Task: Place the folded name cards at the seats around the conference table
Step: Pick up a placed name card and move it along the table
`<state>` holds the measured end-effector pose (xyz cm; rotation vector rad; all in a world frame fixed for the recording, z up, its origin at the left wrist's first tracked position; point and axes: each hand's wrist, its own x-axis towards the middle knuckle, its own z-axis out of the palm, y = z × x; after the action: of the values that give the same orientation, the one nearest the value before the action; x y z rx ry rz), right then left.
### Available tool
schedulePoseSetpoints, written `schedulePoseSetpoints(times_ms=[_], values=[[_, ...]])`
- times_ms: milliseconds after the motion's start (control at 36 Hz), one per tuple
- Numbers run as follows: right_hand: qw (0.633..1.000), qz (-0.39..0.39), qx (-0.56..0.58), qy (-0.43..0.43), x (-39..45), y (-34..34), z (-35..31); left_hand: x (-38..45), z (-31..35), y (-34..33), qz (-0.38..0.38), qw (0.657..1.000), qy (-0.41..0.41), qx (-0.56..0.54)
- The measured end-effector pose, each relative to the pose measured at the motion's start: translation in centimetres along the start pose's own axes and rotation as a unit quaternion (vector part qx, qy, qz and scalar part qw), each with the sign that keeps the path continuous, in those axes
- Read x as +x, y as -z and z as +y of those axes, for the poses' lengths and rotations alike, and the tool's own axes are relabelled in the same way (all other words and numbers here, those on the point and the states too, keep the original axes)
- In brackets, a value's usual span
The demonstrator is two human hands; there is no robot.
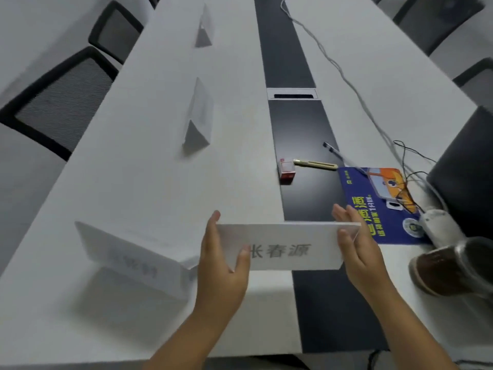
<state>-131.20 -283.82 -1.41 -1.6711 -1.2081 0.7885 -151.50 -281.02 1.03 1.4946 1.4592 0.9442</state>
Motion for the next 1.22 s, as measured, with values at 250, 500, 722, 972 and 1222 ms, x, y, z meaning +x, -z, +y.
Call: schedulePoseSetpoints(times_ms=[250,500,722,972,1222], values=[[0.997,-0.030,-0.029,-0.065,4.0,1.2,4.9,4.0,-2.9,-5.6,-0.023,0.999,0.017,0.023],[0.988,-0.098,-0.011,-0.114,6.1,-1.1,8.1,5.0,-6.3,-6.2,-0.022,0.996,0.074,0.054],[0.985,-0.062,0.060,-0.149,5.8,-0.6,8.5,3.3,-7.5,-6.3,-0.009,0.994,0.106,0.022],[0.976,-0.007,0.138,-0.169,7.0,-0.3,7.6,5.8,-6.9,-5.9,0.055,0.992,0.113,0.027],[0.980,0.038,0.098,-0.170,8.6,-1.3,6.9,10.7,-6.2,-6.3,0.071,0.992,0.104,0.012]])
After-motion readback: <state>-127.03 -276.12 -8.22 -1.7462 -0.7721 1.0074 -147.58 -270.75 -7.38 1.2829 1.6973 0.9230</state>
